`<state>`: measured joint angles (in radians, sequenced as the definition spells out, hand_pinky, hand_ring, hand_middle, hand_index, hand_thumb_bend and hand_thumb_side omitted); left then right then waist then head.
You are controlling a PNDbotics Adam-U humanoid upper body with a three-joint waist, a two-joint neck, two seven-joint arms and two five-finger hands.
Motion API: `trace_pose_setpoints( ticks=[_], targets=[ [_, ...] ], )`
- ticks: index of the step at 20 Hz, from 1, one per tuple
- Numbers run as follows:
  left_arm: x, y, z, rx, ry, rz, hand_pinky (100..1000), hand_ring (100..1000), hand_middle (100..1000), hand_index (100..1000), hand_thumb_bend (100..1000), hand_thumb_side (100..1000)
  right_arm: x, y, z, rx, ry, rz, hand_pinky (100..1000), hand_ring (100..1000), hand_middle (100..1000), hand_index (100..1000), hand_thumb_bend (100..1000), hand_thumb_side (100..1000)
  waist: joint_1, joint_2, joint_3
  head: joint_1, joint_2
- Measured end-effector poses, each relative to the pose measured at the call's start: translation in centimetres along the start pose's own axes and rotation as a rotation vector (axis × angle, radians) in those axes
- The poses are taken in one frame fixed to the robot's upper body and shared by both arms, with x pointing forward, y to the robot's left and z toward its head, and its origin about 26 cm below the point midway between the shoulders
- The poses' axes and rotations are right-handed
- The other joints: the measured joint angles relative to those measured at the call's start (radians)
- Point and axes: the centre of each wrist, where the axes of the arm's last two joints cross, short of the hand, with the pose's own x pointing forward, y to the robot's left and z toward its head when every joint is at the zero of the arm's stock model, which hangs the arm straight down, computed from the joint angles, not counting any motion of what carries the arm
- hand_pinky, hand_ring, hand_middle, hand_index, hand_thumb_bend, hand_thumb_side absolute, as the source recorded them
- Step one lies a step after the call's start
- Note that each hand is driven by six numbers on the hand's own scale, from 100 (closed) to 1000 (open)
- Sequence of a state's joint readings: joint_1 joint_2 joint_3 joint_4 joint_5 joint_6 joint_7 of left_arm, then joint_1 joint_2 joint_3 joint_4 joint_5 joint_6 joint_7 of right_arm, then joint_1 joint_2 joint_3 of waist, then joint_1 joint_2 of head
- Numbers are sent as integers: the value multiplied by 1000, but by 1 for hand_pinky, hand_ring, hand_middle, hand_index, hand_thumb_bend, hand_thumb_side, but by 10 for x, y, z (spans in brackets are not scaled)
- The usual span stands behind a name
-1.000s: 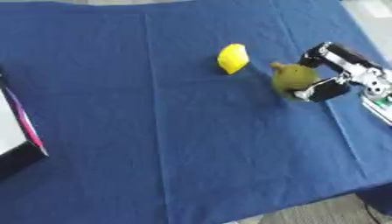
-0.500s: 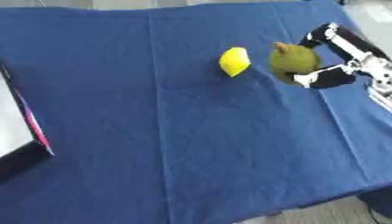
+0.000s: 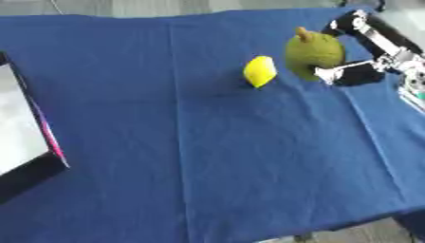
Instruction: Pick up the objects with one hand, pass them to the other hand, and then place them into the box on the other side of the table.
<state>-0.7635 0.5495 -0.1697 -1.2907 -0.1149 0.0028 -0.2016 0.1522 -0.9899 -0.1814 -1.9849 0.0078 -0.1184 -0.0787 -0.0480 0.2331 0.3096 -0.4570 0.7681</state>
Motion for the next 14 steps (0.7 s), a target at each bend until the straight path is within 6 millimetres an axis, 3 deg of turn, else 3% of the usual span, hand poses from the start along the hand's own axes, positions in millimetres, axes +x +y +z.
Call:
trace_pose_setpoints(
  ticks=[7, 8, 9, 10, 14],
  targets=[
    [14, 10, -6, 41, -45, 27, 1000, 761, 624, 681, 100, 579, 12, 15, -18, -16, -78, -101, 712, 559, 392, 550, 107, 100, 3, -7, 7, 11, -1],
    [16, 11, -7, 46, -55, 28, 1000, 761, 624, 681, 100, 578, 14, 17, -21, -25, -86, -122, 709, 557, 392, 550, 100, 100, 4, -9, 7, 12, -1],
    [19, 12, -9, 51, -65, 31, 1000, 761, 625, 681, 100, 578, 16, 19, -24, -35, -95, -146, 709, 558, 393, 551, 158, 100, 4, -11, 9, 14, -1],
    [22, 14, -10, 57, -74, 33, 1000, 760, 624, 680, 100, 577, 18, 21, -27, -45, -104, -168, 710, 563, 392, 551, 100, 100, 4, -11, 11, 14, -1],
    [28, 18, -12, 78, -99, 46, 1000, 759, 623, 679, 100, 576, 26, 28, -37, -75, -128, -242, 711, 566, 391, 551, 100, 100, 4, -12, 13, 14, 1]
  ],
)
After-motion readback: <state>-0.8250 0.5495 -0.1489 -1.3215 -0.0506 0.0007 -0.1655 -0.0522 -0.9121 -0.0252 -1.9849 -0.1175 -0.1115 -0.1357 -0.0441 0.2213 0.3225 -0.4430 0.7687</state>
